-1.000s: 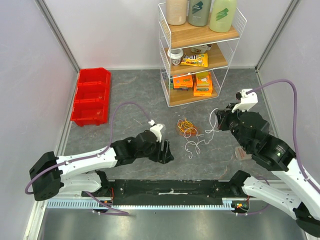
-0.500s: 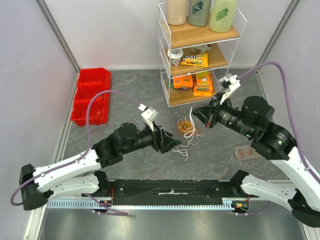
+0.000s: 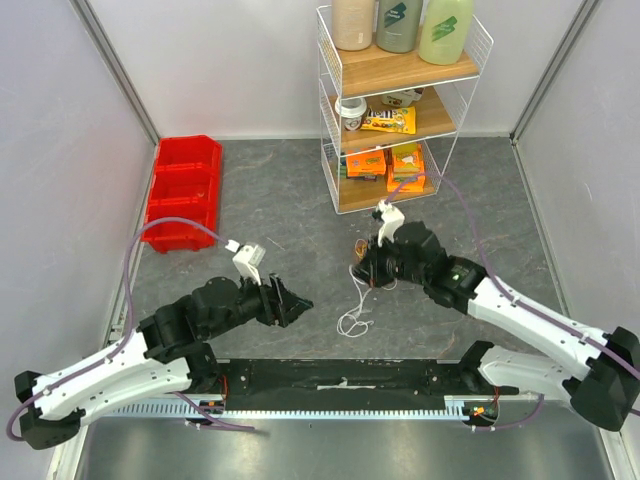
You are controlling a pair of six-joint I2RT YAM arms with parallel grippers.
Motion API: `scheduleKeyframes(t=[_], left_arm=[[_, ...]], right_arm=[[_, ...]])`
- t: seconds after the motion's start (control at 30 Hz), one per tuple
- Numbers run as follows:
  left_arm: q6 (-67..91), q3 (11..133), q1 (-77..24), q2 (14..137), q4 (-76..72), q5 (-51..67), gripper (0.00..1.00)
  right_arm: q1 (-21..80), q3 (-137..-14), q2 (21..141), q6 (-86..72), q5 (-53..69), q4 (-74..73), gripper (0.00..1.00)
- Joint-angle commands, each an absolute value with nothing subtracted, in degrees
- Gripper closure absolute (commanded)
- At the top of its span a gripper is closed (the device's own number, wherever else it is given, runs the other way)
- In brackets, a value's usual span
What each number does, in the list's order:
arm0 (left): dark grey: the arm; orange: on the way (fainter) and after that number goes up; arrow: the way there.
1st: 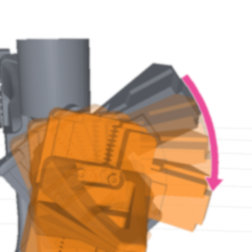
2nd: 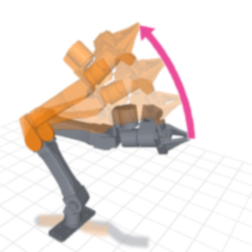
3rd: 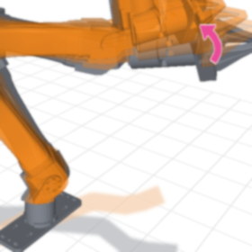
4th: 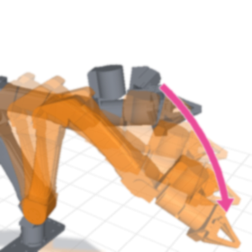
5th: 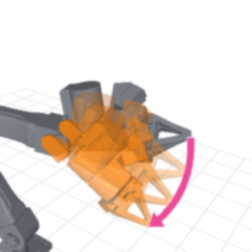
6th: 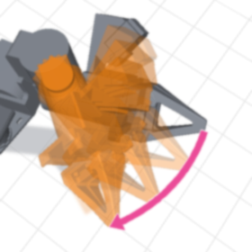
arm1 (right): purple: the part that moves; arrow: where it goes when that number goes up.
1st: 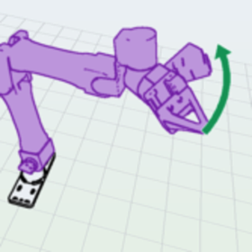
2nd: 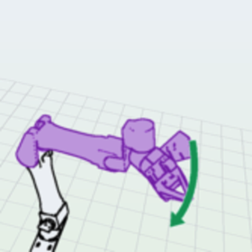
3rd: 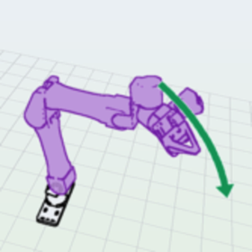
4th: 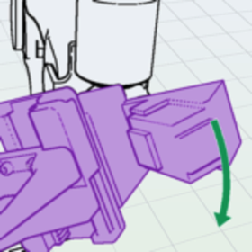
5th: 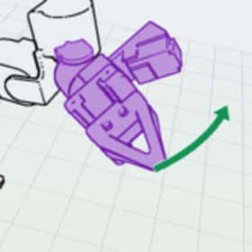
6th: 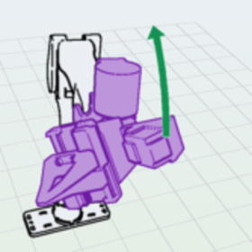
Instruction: Untangle the cables
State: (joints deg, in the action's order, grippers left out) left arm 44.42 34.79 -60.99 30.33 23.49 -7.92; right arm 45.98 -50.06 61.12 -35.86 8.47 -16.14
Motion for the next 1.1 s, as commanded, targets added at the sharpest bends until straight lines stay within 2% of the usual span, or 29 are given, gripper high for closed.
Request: scheduleKeyframes(t=[0.0,0.17,0.27,0.47,0.5,0.57,0.63,0.83,0.9,0.93,1.0,1.07], left_arm=[[48.2,31.3,-60.8,32.2,23.8,-8.3,0.24],[45.9,32.8,-60.8,44.8,16.1,-2.0,0.24],[44.6,35.4,-60.8,52.8,15.7,-0.3,0.28],[44.6,34.1,-61.0,55.9,13.3,-0.4,0.29],[45.1,33.4,-61.0,55.3,12.7,-0.7,0.29],[45.5,32.0,-61.0,54.5,11.5,-0.4,0.28],[45.4,31.7,-61.0,54.6,10.6,-0.3,0.27],[44.0,33.5,-60.9,57.2,11.9,1.5,0.24],[43.6,34.6,-60.9,59.2,12.0,2.1,0.23],[43.6,35.0,-61.0,60.5,12.2,2.4,0.2],[43.2,36.1,-61.5,63.3,12.1,2.4,0.17],[40.4,38.0,-63.2,66.1,12.5,0.3,0.15]], right_arm=[[46.1,-40.4,60.7,-40.6,3.2,-11.7,1.0],[46.3,-30.8,65.0,-44.6,2.9,-3.8,1.0],[46.9,-28.9,70.4,-46.6,7.3,1.6,1.0],[54.1,-28.0,75.1,-50.4,5.0,5.9,1.0],[54.2,-28.4,75.3,-50.1,5.4,4.3,0.97],[54.2,-30.3,74.4,-47.7,3.4,-1.6,0.86],[54.3,-32.0,71.5,-45.0,0.5,-6.9,0.68],[54.2,-34.5,62.5,-42.5,-4.5,-16.6,0.35],[54.2,-35.2,60.5,-43.2,-5.6,-19.1,0.33],[54.2,-35.4,58.9,-43.9,-6.7,-20.6,0.32],[54.3,-36.1,55.2,-45.7,-11.0,-25.2,0.26],[54.2,-36.9,50.6,-47.9,-17.1,-30.1,0.25]])
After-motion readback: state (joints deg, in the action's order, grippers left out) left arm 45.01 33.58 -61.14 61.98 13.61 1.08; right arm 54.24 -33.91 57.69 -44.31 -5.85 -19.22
